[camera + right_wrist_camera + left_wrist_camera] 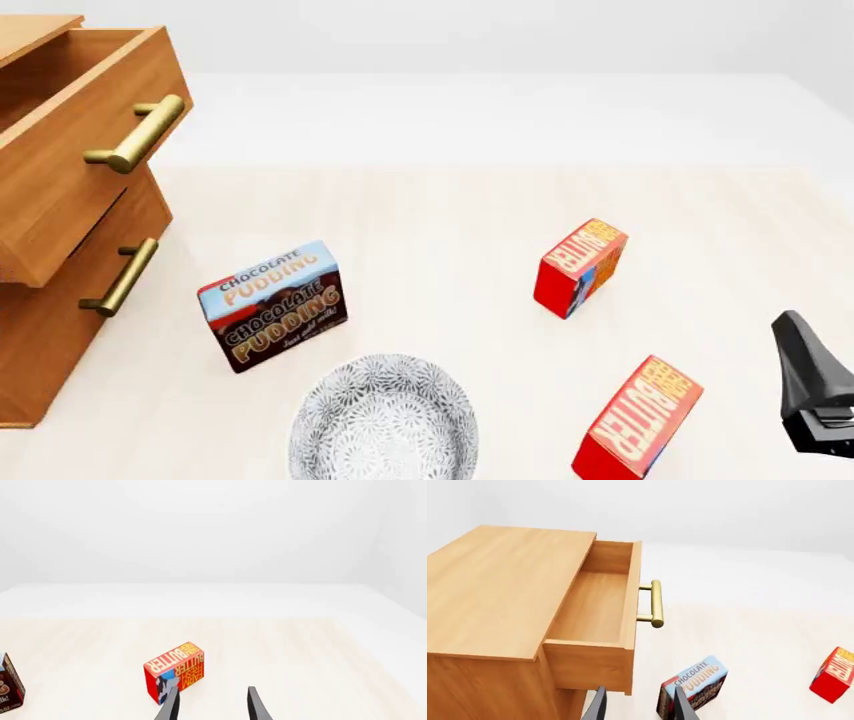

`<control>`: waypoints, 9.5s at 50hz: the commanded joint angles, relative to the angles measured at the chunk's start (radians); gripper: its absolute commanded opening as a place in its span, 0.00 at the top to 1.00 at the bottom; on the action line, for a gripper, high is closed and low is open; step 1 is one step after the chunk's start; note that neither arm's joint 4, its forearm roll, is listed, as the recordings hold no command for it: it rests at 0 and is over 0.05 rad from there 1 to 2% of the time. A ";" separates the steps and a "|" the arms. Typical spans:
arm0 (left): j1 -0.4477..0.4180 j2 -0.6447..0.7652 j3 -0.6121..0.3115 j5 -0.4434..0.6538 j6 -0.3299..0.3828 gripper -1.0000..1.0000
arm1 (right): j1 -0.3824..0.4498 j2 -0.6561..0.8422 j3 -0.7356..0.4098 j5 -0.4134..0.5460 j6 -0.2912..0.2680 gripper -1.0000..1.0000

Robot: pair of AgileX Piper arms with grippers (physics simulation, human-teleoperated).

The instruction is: Put the butter at the front in the top drawer of the cabinet and close it.

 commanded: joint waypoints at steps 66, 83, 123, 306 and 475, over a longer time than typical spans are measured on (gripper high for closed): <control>-0.005 0.883 -0.960 0.682 0.031 0.00 | 0.000 -0.003 0.001 0.002 0.000 0.00; 0.033 0.960 -0.969 0.682 0.024 0.00 | 0.000 -0.003 0.001 0.002 0.000 0.00; 0.014 0.975 -0.864 0.619 -0.045 0.00 | -0.001 -0.002 0.001 0.001 0.000 0.00; -0.361 1.088 -1.071 0.681 0.007 0.00 | -0.001 0.001 0.000 -0.001 0.000 0.00; -0.894 1.721 -1.066 -0.172 -0.011 0.00 | -0.002 0.004 0.001 -0.005 0.000 0.00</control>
